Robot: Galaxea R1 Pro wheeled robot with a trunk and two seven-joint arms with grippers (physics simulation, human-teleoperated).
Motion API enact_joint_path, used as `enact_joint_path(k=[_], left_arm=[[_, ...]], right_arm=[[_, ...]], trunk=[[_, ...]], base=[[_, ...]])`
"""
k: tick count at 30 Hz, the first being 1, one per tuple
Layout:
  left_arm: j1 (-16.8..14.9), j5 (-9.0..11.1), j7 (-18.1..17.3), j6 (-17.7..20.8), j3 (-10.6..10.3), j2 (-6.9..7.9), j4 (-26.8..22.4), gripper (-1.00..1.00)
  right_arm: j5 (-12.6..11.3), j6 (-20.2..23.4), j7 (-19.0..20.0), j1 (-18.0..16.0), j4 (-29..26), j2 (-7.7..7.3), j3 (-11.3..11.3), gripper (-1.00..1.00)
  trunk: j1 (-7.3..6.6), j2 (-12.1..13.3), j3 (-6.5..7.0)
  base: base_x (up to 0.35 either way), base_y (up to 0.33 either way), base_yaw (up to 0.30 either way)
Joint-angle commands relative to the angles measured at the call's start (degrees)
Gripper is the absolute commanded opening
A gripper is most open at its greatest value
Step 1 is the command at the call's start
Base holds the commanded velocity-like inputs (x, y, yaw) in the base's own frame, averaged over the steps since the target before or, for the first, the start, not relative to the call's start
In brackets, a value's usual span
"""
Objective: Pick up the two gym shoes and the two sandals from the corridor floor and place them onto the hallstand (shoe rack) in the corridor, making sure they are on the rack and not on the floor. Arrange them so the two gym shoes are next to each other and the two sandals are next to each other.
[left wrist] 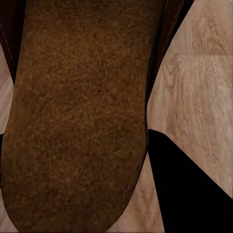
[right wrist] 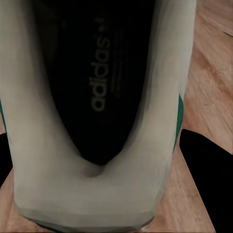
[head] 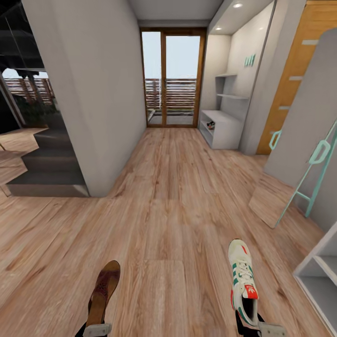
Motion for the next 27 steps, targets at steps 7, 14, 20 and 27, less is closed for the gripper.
enact_joint_path(k=[7,14,20,27], left_arm=[[-0.04,-0.74,0.18,-0.18,0.36,-0.02,0.04,-1.00],[-0.04,-0.74,0.18,-0.18,0.34,-0.02,0.04,-1.00],[-0.04,-0.75,0.18,-0.18,0.34,0.04,-0.03,-1.00],[-0.04,-0.82,0.18,-0.25,0.27,-0.02,0.02,-1.00]], right_arm=[[0.38,-0.15,0.21,-0.04,0.03,-0.01,-0.54,-1.00],[0.38,-0.15,0.21,-0.04,0.03,-0.01,-0.54,-1.00],[0.38,-0.15,0.17,-0.04,0.03,-0.01,-0.54,-1.00],[0.38,-0.15,0.14,-0.04,0.04,-0.01,-0.54,-1.00]], trunk=[[0.02,-0.02,-0.05],[0.02,-0.02,-0.05],[0.02,-0.02,-0.05],[0.02,-0.02,-0.05]], base=[[0.337,0.000,0.000],[0.337,0.000,0.000],[0.337,0.000,0.000],[0.337,0.000,0.000]])
